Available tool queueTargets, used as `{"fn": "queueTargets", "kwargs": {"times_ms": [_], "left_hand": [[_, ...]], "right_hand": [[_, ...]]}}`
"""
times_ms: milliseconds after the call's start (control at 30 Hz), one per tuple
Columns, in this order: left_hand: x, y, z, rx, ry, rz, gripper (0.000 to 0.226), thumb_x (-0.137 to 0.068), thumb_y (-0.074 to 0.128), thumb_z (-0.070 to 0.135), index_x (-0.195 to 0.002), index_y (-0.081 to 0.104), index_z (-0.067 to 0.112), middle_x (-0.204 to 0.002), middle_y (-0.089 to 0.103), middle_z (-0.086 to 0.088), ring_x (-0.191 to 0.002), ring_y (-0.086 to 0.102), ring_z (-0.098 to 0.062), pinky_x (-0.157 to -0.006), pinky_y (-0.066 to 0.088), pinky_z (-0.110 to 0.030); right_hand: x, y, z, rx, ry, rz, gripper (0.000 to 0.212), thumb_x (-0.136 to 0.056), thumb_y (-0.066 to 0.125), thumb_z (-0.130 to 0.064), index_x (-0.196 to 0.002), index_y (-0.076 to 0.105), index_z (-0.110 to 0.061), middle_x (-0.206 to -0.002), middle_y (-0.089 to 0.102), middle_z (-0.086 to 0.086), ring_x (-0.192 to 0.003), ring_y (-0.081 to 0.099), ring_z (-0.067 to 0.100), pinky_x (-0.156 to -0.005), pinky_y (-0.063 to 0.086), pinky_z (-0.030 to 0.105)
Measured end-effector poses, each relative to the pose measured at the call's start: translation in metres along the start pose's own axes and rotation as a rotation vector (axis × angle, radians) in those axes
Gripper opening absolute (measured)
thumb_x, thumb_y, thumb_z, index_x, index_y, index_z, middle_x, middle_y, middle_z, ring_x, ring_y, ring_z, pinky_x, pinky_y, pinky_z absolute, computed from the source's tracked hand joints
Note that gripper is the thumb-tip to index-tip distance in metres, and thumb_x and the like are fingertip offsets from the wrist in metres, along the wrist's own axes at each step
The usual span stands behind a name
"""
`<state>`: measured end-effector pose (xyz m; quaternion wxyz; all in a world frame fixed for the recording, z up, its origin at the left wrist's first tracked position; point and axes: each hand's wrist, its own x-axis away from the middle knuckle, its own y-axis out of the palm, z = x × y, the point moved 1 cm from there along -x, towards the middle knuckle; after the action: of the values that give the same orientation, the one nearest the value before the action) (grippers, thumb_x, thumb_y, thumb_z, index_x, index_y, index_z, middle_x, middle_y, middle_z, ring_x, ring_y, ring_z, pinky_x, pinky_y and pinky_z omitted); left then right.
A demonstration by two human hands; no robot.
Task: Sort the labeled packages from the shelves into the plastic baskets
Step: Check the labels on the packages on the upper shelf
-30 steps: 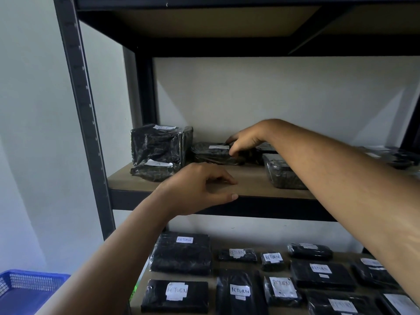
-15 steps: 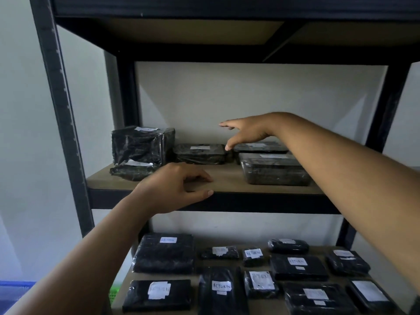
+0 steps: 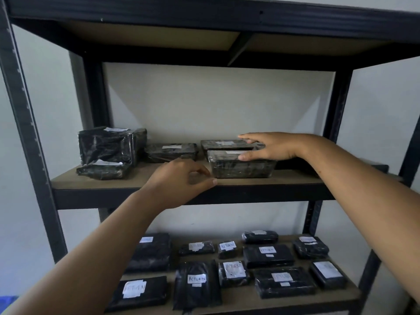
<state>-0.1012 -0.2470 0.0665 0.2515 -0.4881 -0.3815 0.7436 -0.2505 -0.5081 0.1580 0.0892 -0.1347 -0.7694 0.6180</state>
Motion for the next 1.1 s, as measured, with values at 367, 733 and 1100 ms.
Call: {"fn": "queueTargets", "kwargs": {"times_ms": [367, 733, 1100], "left_hand": [[0.005, 0.011, 0.006, -0.064, -0.102, 0.016, 0.060, -0.081, 0.045, 0.097, -0.112, 0.067, 0.050, -0.108, 0.065, 0.024, -0.099, 0.063, -0.008, -0.083, 0.059, -0.040], [0.006, 0.009, 0.009, -0.108, -0.101, 0.028, 0.060, -0.083, 0.045, 0.095, -0.112, 0.067, 0.048, -0.102, 0.066, 0.022, -0.090, 0.063, -0.008, -0.075, 0.057, -0.036], [0.007, 0.009, 0.008, -0.100, -0.071, 0.048, 0.057, -0.085, 0.048, 0.092, -0.113, 0.069, 0.047, -0.106, 0.067, 0.024, -0.093, 0.062, -0.009, -0.074, 0.050, -0.033]], "right_hand": [[0.018, 0.023, 0.010, -0.123, -0.068, 0.169, 0.104, -0.066, 0.070, -0.089, -0.157, 0.035, -0.050, -0.156, 0.046, -0.007, -0.139, 0.047, 0.018, -0.114, 0.043, 0.041], [0.047, 0.044, 0.002, 0.053, -0.172, 0.548, 0.142, -0.049, 0.084, -0.087, -0.164, 0.027, -0.026, -0.149, 0.030, -0.012, -0.138, 0.030, 0.009, -0.113, 0.031, 0.027], [0.050, 0.053, 0.000, 0.062, -0.194, 0.642, 0.142, -0.044, 0.081, -0.091, -0.160, 0.028, -0.028, -0.147, 0.030, -0.009, -0.138, 0.031, 0.013, -0.116, 0.041, 0.037]]}}
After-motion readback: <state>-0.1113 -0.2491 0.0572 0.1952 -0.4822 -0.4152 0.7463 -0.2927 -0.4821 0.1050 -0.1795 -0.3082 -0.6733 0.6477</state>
